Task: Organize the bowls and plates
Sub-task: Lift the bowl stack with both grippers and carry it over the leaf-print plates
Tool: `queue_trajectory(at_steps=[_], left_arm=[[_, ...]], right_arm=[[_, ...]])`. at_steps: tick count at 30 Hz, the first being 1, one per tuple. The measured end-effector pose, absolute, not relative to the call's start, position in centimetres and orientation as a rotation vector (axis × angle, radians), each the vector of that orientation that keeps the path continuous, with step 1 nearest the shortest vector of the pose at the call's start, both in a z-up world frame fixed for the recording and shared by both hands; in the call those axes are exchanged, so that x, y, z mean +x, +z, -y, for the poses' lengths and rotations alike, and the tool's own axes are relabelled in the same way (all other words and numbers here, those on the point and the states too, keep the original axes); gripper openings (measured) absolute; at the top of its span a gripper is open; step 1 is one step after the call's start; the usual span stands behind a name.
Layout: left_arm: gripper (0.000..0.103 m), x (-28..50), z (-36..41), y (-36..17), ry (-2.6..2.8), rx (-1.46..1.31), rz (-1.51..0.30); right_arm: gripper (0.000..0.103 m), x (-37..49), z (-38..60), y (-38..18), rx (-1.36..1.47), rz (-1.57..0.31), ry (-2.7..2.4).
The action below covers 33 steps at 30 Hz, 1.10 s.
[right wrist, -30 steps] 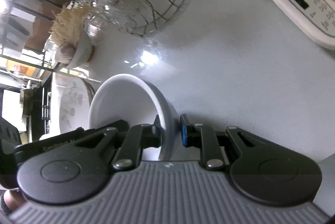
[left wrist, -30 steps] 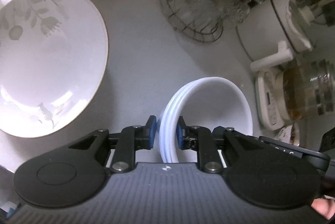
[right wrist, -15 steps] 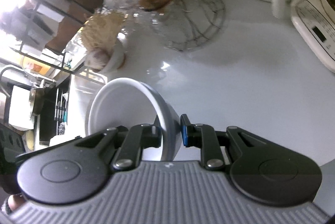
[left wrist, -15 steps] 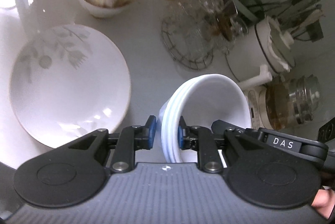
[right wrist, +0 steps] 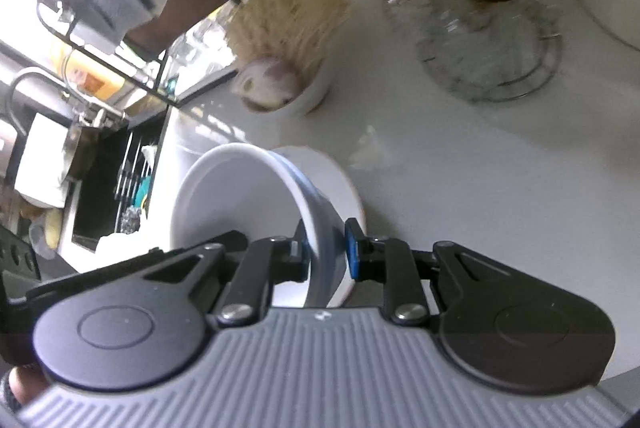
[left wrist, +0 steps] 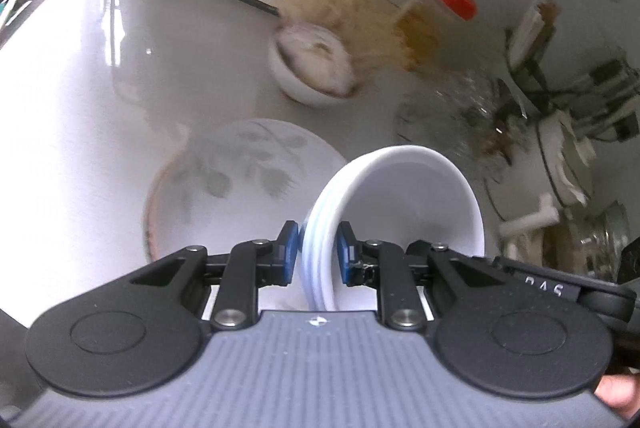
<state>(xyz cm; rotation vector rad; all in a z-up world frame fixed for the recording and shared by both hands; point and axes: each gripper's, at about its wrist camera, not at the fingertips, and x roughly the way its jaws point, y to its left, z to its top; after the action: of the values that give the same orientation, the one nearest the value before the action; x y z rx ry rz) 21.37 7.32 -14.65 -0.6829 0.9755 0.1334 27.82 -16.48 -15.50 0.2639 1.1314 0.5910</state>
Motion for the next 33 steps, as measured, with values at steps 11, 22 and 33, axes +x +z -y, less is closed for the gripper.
queue_trajectory(at_steps=[11, 22, 33], left_arm=[[0.024, 22.1, -11.3, -18.4, 0.155, -0.709, -1.020], [0.026, 23.9, -11.7, -20.5, 0.104, -0.707, -1.076], [0.058, 25.4, -12.5, -19.6, 0.080, -0.690, -1.062]], right_arm=[[0.021, 27.8, 12.2, -18.5, 0.233, -1.172, 0.543], [0.022, 28.5, 12.4, -20.0, 0.268, -1.196, 0.462], [0.043, 28.8, 12.9, -18.5, 0.292, -1.128, 0.442]])
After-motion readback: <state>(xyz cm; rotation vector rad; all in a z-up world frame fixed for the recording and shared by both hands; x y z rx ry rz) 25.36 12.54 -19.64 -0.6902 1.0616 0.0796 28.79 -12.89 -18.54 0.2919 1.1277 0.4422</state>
